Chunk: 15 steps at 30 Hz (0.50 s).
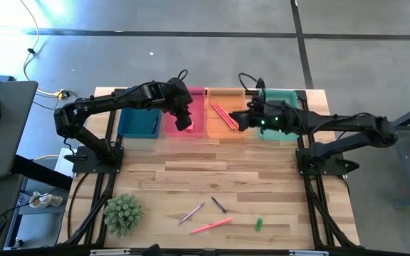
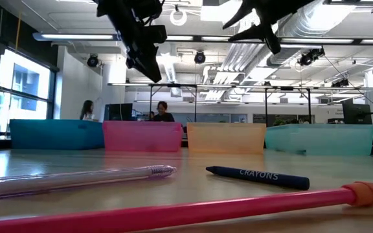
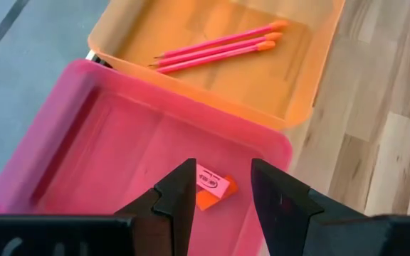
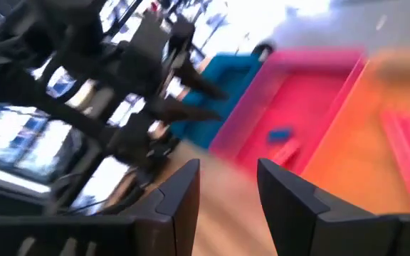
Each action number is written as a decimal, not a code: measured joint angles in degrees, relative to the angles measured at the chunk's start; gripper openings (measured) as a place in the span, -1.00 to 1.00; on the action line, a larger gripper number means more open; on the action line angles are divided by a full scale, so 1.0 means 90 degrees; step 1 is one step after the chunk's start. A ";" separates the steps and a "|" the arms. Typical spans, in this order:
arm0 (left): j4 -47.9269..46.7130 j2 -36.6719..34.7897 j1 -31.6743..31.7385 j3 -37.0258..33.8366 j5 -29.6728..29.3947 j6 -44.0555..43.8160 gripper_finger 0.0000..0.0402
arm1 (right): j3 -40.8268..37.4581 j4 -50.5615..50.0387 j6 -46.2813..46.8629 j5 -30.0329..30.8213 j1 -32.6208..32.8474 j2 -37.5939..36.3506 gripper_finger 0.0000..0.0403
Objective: Sort crayons/erasers/pens/pencils in bins
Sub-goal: Put the green eraser into the pink bin
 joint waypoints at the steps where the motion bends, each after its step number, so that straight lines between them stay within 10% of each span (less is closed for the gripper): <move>1: 0.0004 0.0002 0.0000 0.0000 0.0000 0.0002 -0.39 | 0.0000 -0.0060 0.0313 -0.0024 0.0147 0.0000 -0.34; 15: 0.0024 0.0002 0.0002 0.0000 0.0002 0.0002 -0.39 | 0.0000 -0.1812 0.5156 0.0774 0.2535 0.0002 -0.34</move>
